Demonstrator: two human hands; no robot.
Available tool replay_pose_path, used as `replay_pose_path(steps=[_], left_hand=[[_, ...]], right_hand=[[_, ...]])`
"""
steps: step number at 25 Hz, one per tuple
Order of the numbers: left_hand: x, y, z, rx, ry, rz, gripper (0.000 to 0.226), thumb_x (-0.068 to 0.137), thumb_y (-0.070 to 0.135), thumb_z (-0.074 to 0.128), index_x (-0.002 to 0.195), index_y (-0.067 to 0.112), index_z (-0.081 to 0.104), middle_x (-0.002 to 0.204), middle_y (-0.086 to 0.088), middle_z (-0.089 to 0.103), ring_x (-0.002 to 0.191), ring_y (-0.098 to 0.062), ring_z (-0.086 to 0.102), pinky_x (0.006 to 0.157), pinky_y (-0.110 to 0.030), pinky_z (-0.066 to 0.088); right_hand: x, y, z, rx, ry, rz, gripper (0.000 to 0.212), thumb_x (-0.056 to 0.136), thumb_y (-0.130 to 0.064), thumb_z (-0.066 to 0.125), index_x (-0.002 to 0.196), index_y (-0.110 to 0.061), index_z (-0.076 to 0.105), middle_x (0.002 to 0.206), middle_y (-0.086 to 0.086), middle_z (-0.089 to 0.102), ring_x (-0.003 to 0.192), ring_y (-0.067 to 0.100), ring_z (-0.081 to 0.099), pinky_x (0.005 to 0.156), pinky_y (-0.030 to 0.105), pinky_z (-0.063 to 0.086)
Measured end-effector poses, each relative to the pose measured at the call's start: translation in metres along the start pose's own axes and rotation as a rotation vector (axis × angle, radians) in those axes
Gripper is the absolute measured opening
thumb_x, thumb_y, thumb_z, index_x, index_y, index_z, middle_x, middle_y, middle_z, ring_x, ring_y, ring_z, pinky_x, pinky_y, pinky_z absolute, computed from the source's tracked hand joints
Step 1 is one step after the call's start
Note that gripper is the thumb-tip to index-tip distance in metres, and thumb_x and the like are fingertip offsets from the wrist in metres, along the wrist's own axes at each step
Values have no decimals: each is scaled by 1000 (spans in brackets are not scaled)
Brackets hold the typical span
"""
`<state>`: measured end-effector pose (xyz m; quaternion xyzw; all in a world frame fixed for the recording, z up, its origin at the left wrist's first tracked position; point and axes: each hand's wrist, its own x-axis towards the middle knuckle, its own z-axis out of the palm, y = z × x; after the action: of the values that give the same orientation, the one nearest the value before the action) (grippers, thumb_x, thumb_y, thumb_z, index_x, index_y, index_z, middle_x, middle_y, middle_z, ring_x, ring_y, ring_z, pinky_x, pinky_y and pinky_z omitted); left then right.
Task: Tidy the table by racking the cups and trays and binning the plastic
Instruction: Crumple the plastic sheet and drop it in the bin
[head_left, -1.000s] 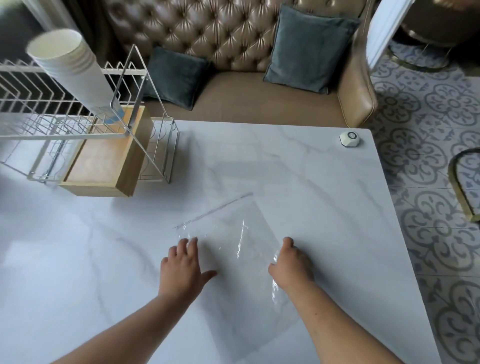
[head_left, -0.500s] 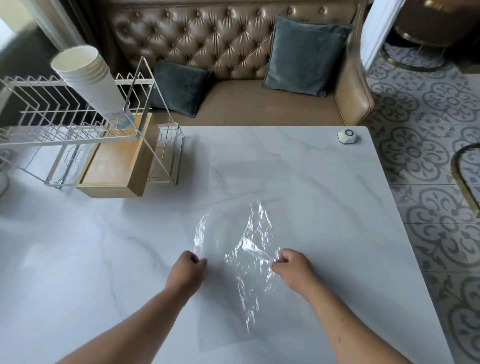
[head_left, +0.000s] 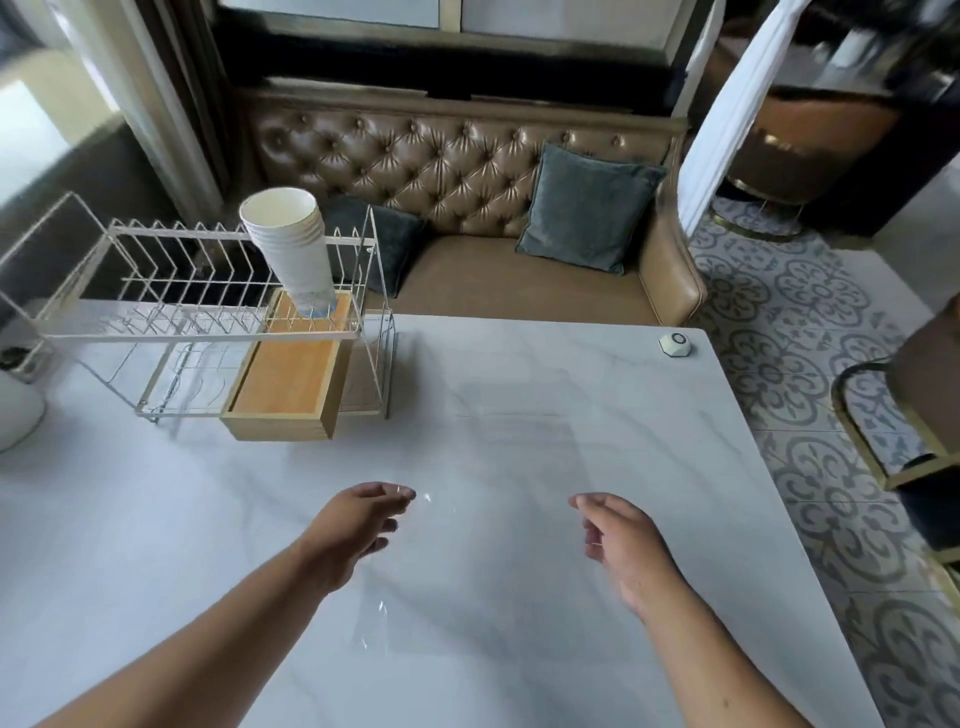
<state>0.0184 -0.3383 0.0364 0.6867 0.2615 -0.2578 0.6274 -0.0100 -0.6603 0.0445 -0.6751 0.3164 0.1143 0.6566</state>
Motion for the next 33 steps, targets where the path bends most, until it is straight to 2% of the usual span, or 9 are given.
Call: replay_pose_path(steps=[3, 6, 11, 14, 18, 21, 24, 28, 33], left_hand=[[-8, 12, -33, 78, 20, 64, 13, 89, 31, 81, 89, 18, 81, 56, 11, 57, 59, -15, 41, 58, -29, 32], [-16, 20, -50, 19, -37, 66, 12, 90, 34, 80, 90, 21, 80, 56, 3, 40, 47, -13, 30, 48, -23, 24], [-29, 37, -50, -64, -162, 99, 22, 93, 35, 77, 106, 18, 78, 74, -1, 75, 54, -18, 65, 56, -28, 52], [-34, 46, -40, -100, -227, 103, 28, 95, 40, 73, 111, 17, 75, 106, 0, 83, 88, -22, 81, 75, -36, 62], [-43, 53, -17, -162, -133, 120, 25, 95, 33, 73, 103, 9, 70, 97, -3, 83, 80, -22, 81, 64, -32, 63], [-52, 60, 3, -221, -37, 190, 24, 90, 6, 73, 88, 11, 50, 83, -11, 80, 62, -19, 78, 54, -28, 61], [-64, 70, 28, -256, -37, 253, 36, 88, -2, 71, 92, 16, 40, 78, -11, 76, 60, -21, 77, 55, -29, 62], [-86, 83, 79, -225, -93, 305, 36, 88, -4, 70, 92, 16, 40, 66, -4, 76, 60, -23, 77, 53, -29, 61], [-120, 94, 150, -159, -195, 366, 57, 82, 41, 85, 120, 20, 48, 101, -7, 81, 78, -25, 80, 64, -35, 63]], right_hand=[[-20, -24, 8, -149, -28, -30, 11, 96, -16, 69, 96, -12, 79, 45, -14, 41, 43, 9, 28, 49, 25, 25], [-40, -38, 15, -143, -50, 14, 13, 97, -16, 67, 101, -10, 78, 49, -5, 30, 41, 12, 19, 45, 22, 14], [-75, -54, 23, 62, -45, 34, 15, 100, -15, 62, 107, -5, 70, 73, 9, 77, 52, 22, 65, 48, 28, 52], [-86, -56, 23, 202, -26, 49, 20, 101, -23, 60, 93, -5, 64, 99, 21, 80, 78, 35, 78, 70, 40, 61], [-91, -51, 22, 226, 118, -53, 22, 97, -18, 70, 86, -5, 56, 97, 27, 78, 78, 32, 79, 75, 41, 62], [-94, -47, 14, 29, 302, -142, 19, 93, -7, 66, 107, -4, 54, 93, 17, 76, 75, 25, 74, 77, 42, 62], [-104, -38, -1, -455, 536, -391, 42, 88, -25, 69, 124, -21, 49, 109, -3, 63, 101, 22, 62, 75, 37, 52], [-115, -33, -16, -993, 370, -866, 65, 82, -54, 64, 139, -25, 52, 131, -9, 53, 126, 14, 45, 98, 30, 45], [-106, -49, -59, -812, 269, -615, 8, 95, -25, 56, 88, -26, 61, 78, -8, 65, 75, 23, 62, 58, 29, 46]])
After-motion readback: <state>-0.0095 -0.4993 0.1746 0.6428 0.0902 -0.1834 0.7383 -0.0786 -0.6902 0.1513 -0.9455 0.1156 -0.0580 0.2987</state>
